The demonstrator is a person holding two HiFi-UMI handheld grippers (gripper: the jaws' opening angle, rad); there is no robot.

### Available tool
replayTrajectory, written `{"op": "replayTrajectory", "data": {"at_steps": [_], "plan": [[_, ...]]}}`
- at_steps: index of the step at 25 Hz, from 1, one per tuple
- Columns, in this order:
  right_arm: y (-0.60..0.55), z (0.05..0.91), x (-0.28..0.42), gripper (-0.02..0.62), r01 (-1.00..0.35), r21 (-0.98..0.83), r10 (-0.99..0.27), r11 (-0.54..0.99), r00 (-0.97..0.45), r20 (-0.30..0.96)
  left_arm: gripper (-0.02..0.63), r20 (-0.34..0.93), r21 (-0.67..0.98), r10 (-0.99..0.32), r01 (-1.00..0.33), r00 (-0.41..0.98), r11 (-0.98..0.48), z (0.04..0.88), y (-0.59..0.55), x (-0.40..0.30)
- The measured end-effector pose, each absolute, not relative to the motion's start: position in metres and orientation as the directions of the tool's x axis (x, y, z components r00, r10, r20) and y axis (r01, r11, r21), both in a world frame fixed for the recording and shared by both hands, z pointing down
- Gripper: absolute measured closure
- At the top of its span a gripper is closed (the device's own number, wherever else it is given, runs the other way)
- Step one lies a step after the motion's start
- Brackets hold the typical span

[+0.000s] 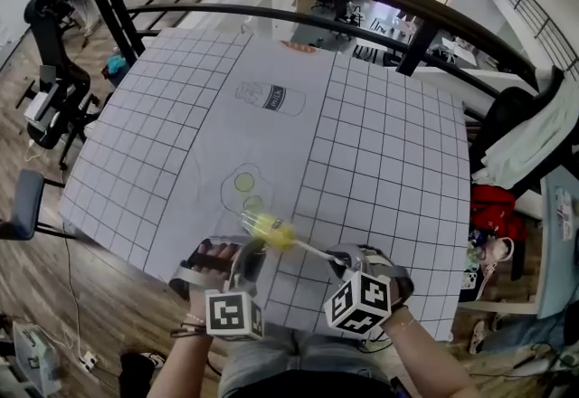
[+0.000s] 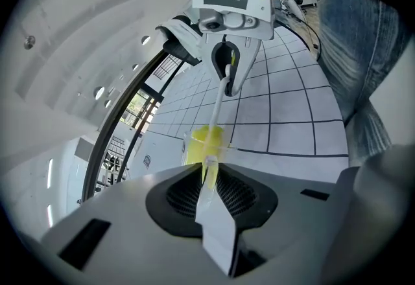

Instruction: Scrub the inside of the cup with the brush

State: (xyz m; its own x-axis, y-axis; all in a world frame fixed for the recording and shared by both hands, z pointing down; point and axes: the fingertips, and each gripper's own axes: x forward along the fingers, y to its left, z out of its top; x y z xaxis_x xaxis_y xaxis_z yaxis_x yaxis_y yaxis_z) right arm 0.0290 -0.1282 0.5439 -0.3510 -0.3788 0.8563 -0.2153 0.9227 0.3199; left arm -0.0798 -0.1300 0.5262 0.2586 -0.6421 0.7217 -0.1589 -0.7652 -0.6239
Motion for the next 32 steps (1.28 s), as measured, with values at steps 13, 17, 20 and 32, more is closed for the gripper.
{"op": "replayTrajectory", "data": {"at_steps": [13, 17, 20, 32], "plan": [[-0.126, 0.536, 0.025, 0.595, -0.195, 0.342, -0.391, 0.919, -0.349, 0.852, 0.525, 0.725, -0.61, -0.634, -0.179, 0.267, -0.772, 0.527, -0.127, -0.079], [-0.121, 0.537, 0.024, 0.595, -0.24, 0.256, -0.332, 0.936, -0.368, 0.869, 0.523, 0.724, -0.614, -0.633, -0.163, 0.275, -0.773, 0.531, -0.126, -0.078], [-0.117, 0.538, 0.023, 0.595, -0.287, 0.164, -0.272, 0.944, -0.393, 0.878, 0.522, 0.725, -0.61, -0.631, -0.168, 0.277, -0.774, 0.532, -0.126, -0.078], [-0.098, 0.543, 0.015, 0.595, -0.463, -0.275, -0.026, 0.843, -0.545, 0.838, 0.518, 0.736, -0.599, -0.616, -0.153, 0.281, -0.786, 0.534, -0.123, -0.079]]}}
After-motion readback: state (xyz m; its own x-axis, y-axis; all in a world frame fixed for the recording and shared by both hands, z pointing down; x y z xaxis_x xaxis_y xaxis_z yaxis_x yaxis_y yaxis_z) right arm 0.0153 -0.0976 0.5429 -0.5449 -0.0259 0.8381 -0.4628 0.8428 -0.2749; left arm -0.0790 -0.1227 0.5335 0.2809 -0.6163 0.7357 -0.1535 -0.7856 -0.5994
